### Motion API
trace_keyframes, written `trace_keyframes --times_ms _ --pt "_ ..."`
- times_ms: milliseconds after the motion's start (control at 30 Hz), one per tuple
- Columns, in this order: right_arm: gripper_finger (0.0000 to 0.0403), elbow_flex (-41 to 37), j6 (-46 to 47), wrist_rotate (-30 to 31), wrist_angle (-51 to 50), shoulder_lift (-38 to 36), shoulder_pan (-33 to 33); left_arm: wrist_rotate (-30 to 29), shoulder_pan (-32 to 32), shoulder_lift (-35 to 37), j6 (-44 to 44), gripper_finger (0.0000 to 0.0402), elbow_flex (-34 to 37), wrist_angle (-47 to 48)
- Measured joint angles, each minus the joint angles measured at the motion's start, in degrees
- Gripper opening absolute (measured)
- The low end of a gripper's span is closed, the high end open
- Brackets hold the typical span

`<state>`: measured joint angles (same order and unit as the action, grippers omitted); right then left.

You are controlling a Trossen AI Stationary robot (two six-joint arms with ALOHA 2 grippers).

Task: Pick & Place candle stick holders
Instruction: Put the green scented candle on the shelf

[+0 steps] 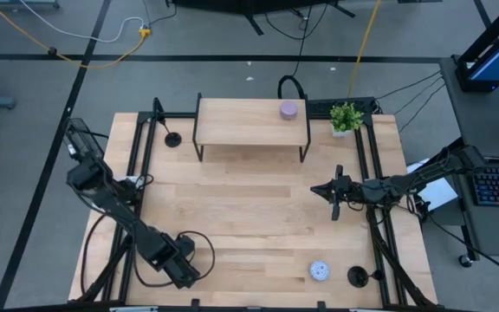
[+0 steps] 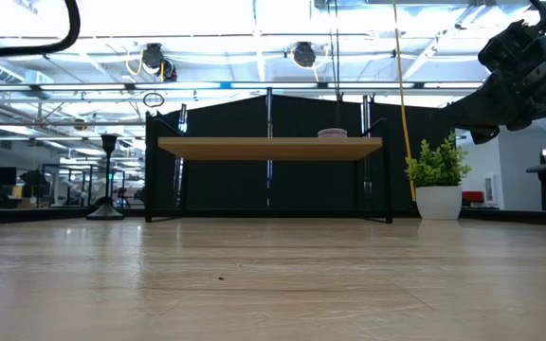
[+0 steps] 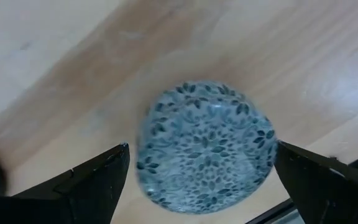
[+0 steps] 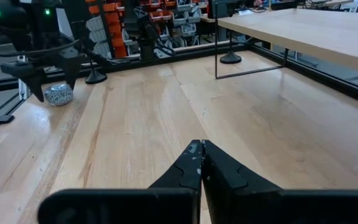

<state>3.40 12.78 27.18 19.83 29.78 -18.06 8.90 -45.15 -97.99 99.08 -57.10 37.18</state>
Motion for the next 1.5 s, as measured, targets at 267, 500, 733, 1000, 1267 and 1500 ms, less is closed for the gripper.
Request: trace_keyframes --times_ms 267,500,733,1000,1267,1500 --pt "0.0000 0.0 0.0 0.0 0.0 0.0 0.0 -1.9 0.2 -1.0 0.0 0.0399 0.0 -0.9" --pt "0.0000 0.0 0.0 0.0 0.0 0.0 0.0 -4.0 0.2 -1.2 0.0 0.0399 0.0 -0.8" --pt "0.0000 0.0 0.0 0.0 0.0 0.0 0.0 -4.1 0.2 -1.2 0.0 0.0399 0.0 -0.8" --pt "0.0000 0.0 0.0 0.0 0.0 0.0 0.0 -4.0 0.2 -1.2 -1.3 0.0399 0.0 -0.6" --pt "0.0000 0.0 0.0 0.0 0.0 0.0 0.0 -4.0 0.2 -1.2 -1.4 0.0399 0.0 -0.1" --pt "0.0000 0.0 0.0 0.0 0.0 0.0 0.0 -4.4 0.1 -1.2 -2.0 0.0399 0.0 -1.0"
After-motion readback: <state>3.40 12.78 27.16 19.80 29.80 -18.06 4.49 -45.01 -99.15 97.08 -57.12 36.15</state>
